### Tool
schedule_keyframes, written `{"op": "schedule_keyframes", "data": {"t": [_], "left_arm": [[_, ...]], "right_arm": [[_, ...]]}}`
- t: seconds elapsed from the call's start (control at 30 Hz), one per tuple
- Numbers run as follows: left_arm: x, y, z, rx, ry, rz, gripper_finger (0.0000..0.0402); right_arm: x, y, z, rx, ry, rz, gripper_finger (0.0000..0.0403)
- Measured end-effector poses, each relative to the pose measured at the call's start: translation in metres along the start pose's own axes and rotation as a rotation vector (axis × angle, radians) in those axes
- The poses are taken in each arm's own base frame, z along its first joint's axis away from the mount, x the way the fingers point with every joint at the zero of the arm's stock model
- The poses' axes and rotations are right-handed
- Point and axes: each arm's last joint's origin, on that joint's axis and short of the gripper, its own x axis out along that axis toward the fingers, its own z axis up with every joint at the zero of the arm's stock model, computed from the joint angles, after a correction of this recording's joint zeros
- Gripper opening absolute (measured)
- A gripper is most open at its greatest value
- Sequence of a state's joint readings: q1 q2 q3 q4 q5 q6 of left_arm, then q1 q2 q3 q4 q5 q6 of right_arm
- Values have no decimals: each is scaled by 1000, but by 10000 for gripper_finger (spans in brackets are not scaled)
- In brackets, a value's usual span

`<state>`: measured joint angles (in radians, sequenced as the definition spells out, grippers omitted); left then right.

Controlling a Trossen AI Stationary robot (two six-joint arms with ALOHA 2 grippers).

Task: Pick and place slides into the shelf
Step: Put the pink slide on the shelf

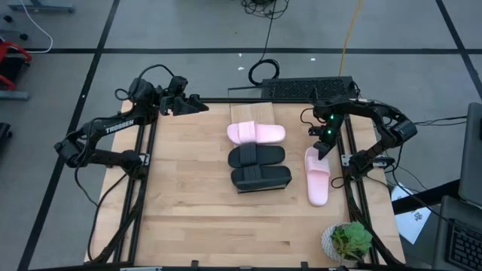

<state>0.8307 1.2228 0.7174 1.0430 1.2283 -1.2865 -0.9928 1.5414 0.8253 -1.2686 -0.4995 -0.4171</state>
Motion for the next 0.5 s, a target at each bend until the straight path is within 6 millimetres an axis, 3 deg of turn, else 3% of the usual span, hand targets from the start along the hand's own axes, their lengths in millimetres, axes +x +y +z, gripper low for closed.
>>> {"op": "schedule_keyframes", "data": {"t": [0.27,0.5], "left_arm": [[0,0,0,3,0,0,259],[0,0,0,8,0,0,259]], "right_arm": [[4,7,2,-39,25,-10,213],[12,18,5,-100,66,-30,213]]}}
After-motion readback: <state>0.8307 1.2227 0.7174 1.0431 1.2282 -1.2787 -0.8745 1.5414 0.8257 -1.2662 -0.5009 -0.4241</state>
